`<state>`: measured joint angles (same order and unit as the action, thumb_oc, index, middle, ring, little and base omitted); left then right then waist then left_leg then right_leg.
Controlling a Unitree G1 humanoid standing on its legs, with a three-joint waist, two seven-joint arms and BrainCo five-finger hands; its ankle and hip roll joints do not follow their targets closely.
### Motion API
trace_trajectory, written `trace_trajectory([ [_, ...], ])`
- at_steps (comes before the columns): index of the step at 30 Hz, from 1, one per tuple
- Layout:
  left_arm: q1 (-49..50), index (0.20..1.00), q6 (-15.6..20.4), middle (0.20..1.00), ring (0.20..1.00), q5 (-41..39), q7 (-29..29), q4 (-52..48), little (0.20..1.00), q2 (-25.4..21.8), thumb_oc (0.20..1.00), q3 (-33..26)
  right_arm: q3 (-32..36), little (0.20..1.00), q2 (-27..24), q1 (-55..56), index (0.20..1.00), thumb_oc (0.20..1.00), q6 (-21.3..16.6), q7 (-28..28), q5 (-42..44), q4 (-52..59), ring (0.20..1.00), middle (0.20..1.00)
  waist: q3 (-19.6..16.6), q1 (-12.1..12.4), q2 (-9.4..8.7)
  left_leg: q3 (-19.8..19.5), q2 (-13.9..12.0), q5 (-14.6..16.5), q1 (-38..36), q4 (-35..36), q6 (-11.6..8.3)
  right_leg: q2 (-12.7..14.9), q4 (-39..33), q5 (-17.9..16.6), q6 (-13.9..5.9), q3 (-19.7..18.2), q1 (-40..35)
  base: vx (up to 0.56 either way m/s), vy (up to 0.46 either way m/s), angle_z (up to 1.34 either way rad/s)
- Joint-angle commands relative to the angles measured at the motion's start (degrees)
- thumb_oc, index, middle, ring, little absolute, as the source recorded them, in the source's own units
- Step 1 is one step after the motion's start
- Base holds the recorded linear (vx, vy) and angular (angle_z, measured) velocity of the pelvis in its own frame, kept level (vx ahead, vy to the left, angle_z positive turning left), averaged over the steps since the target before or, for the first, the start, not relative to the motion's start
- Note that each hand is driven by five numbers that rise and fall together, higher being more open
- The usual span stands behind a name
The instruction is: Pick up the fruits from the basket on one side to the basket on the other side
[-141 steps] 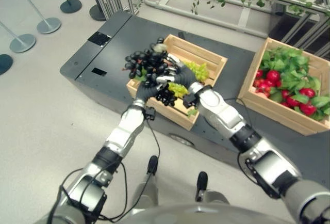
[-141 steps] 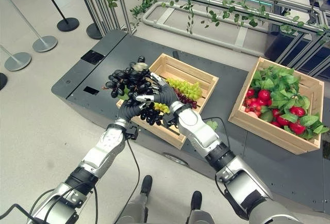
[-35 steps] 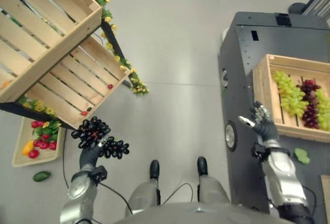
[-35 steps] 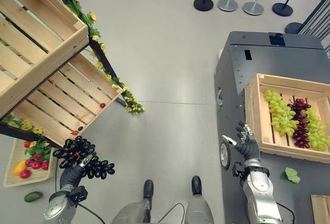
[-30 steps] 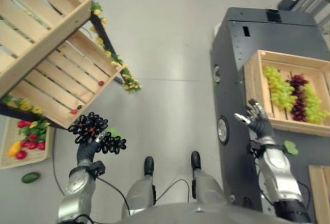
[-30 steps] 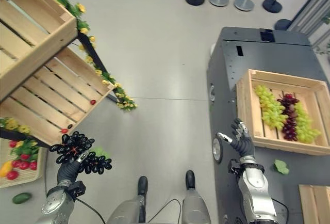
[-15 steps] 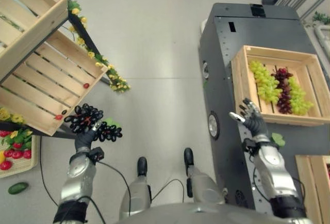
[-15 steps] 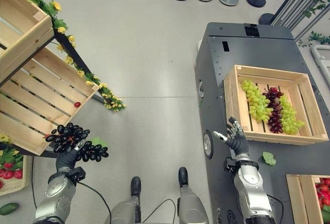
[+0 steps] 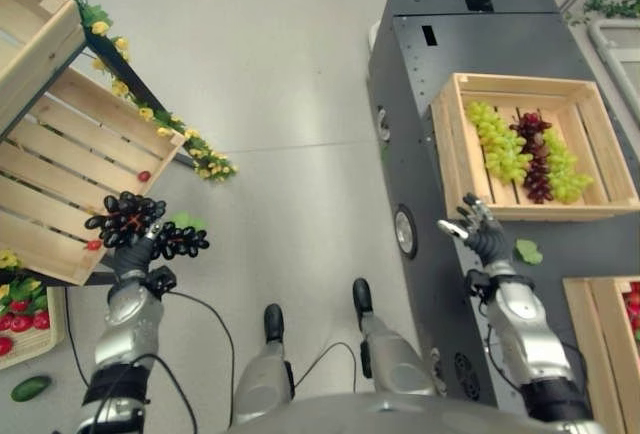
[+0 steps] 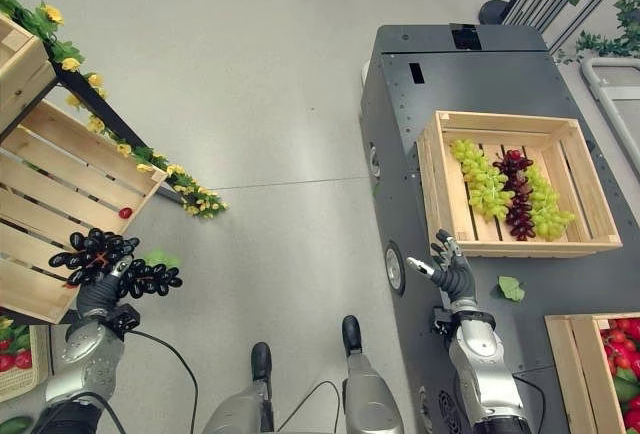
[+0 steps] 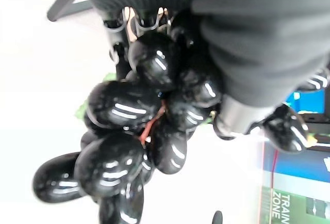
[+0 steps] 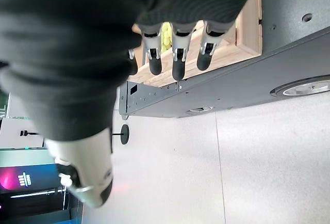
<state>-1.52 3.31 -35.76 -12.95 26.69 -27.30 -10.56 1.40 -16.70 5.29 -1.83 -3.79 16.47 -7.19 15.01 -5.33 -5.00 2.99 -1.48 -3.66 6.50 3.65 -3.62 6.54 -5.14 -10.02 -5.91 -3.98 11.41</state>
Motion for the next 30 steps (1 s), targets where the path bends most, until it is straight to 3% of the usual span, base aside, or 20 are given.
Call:
trace_trajectory([
  [1, -1.8, 0.2, 4.4, 0.2, 0.2, -1.51, -0.38, -1.41, 0.2, -4.01, 0.2, -4.25, 0.72, 1.0, -1.52, -1.28, 1.0, 1.0, -1.42, 0.44, 1.47, 2.81, 1.0, 1.0, -1.26, 0.38, 2.26, -3.85, 1.5, 1.77, 4.03, 1.35, 3.37, 0.98, 3.24, 6.02, -2.19, 1.51, 2.15, 0.0, 0.0, 0.0],
  [6, -2.03, 0.2, 4.78, 0.2, 0.2, -1.28, 0.37, 0.48, 0.2, -6.95, 0.2, -6.39, -2.26, 1.0, -5.86, -2.45, 1.0, 1.0, -1.77, 4.84, -3.6, 4.79, 1.0, 1.0, -0.93, 1.22, 2.06, -4.27, 1.66, 1.64, 4.31, 1.35, 3.39, 1.17, 2.93, 5.77, -2.31, 1.92, 2.05, 0.0, 0.0, 0.0],
  [9, -3.9, 0.2, 4.6, 0.2, 0.2, -1.42, 1.63, 4.07, 0.2, -10.21, 0.2, -6.26, -7.87, 1.0, -10.69, -5.92, 1.0, 1.0, -1.97, 8.45, -7.19, 6.56, 1.0, 1.0, -0.35, 2.22, 1.65, -4.78, 1.66, 1.32, 4.63, 1.35, 3.32, 1.42, 2.9, 5.6, -2.48, 2.39, 1.93, 0.0, 0.0, 0.0],
  [12, -4.99, 0.2, 4.5, 0.2, 0.2, -1.5, 2.2, 5.92, 0.2, -12.52, 0.2, -5.75, -12.47, 1.0, -12.07, -9.35, 1.0, 1.0, -2.47, 9.87, -8.7, 7.39, 1.0, 1.0, -0.01, 2.95, 1.3, -5.14, 1.73, 1.14, 4.89, 1.35, 3.29, 1.53, 2.74, 5.4, -2.59, 2.85, 1.8, -0.01, -0.008, 0.07],
  [21, -7.54, 0.2, 4.76, 0.2, 0.2, -2.2, 2.5, 9.88, 0.2, -16.89, 0.2, -4.85, -24.11, 1.0, -8.96, -18.78, 1.0, 1.0, -3.0, 12.84, -6.41, 9.65, 1.0, 1.0, 0.71, 5.76, -0.05, -7.14, 1.5, 0.41, 6.07, 1.35, 3.17, 1.68, 2.31, 4.98, -2.86, 4.83, 1.28, -0.02, -0.015, 0.14],
  [26, -8.55, 0.2, 4.77, 0.2, 0.2, -1.58, 2.19, 8.98, 0.2, -17.14, 0.2, -3.84, -25.6, 1.0, -7.49, -19.97, 1.0, 1.0, -2.91, 12.91, -5.35, 10.41, 1.0, 1.0, 0.92, 7.01, -0.95, -8.86, 1.69, 0.15, 6.61, 1.35, 3.23, 1.99, 2.99, 5.32, -3.0, 5.94, 0.99, -0.01, 0.002, 0.19],
  [30, -9.9, 0.2, 4.68, 0.2, 0.2, -0.18, 1.73, 6.41, 0.2, -15.77, 0.2, -1.39, -25.51, 1.0, -6.34, -19.86, 1.0, 1.0, -2.62, 11.66, -6.02, 9.93, 1.0, 1.0, 1.61, 8.22, -0.71, -11.51, 2.48, -0.19, 6.97, 1.35, 3.81, 3.01, 7.45, 6.96, -3.19, 7.53, 1.26, -0.03, 0.071, 0.4],
])
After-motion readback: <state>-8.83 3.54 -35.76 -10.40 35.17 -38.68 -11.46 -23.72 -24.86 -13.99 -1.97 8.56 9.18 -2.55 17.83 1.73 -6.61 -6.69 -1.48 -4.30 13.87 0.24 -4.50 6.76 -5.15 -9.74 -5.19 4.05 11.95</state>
